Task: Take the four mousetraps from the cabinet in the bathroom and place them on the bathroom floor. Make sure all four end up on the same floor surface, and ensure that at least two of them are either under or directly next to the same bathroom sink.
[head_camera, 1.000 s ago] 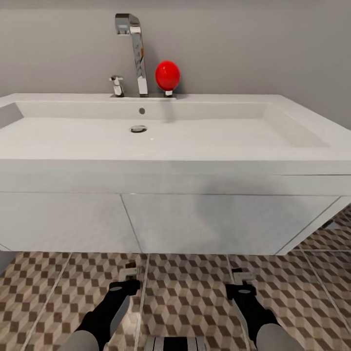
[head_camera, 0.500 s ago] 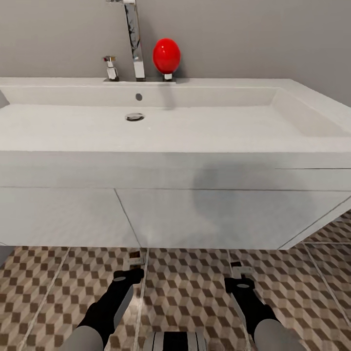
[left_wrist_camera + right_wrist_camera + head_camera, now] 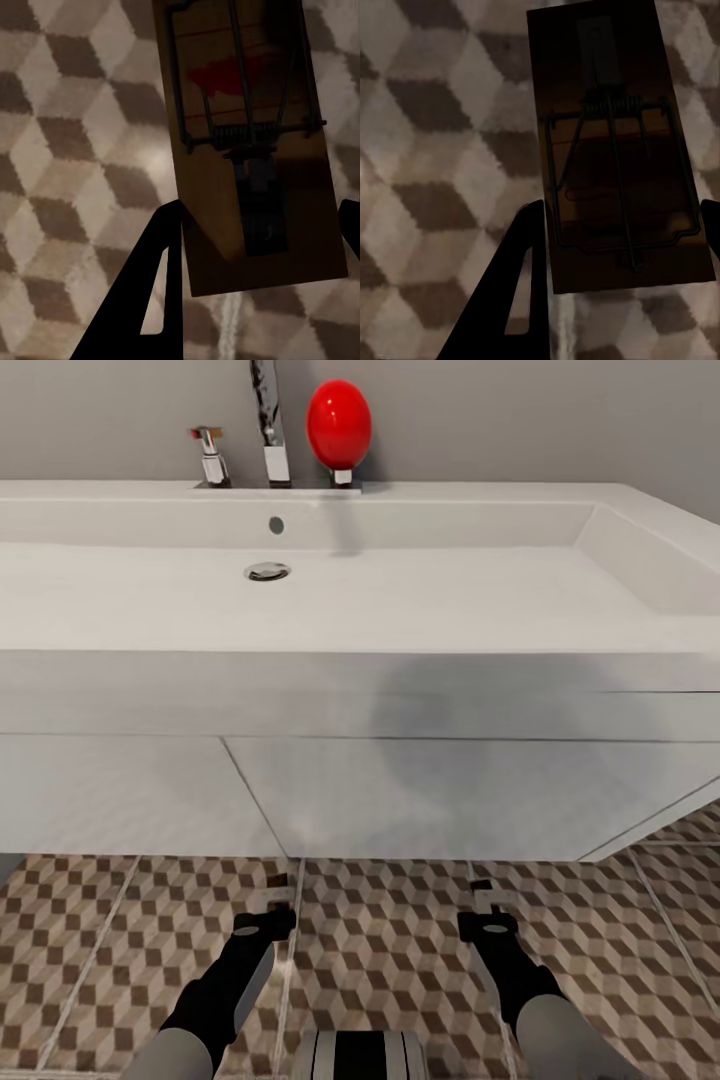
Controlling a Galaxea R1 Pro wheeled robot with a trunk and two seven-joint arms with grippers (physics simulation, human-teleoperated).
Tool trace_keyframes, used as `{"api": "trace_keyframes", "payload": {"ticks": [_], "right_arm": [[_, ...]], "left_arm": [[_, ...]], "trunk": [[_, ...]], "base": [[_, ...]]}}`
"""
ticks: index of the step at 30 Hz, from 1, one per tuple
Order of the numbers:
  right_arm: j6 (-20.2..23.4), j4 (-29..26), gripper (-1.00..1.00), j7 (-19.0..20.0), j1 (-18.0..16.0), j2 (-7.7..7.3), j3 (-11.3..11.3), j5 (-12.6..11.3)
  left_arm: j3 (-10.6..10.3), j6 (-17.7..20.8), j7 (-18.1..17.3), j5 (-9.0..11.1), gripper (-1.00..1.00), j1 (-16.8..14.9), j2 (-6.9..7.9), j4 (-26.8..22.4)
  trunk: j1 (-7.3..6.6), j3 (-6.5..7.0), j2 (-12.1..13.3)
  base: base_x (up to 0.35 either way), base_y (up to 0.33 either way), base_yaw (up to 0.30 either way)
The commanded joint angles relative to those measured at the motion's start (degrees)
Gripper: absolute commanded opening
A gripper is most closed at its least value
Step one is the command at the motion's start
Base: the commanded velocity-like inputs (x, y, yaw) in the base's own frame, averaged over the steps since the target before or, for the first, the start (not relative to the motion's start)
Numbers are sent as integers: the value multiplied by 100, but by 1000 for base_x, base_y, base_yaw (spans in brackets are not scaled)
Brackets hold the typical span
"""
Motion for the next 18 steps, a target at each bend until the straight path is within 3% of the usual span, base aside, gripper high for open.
{"api": "trace_keyframes", "payload": {"ticks": [1,11,18], "right_arm": [[33,-11,-100,2,-29,7,-27,50],[23,-96,-100,2,-322,101,-20,63],[40,-528,-100,17,-345,136,-2,75]], "left_arm": [[-27,30,45,34,-100,-1,2,-18],[-28,34,46,-124,-100,-5,3,-359],[-22,32,46,-168,-100,-9,5,-541]], "trunk": [[1,-27,-3],[27,-248,-17],[27,-248,-17]], "base": [[0,0,0],[0,0,0],[0,0,0]]}}
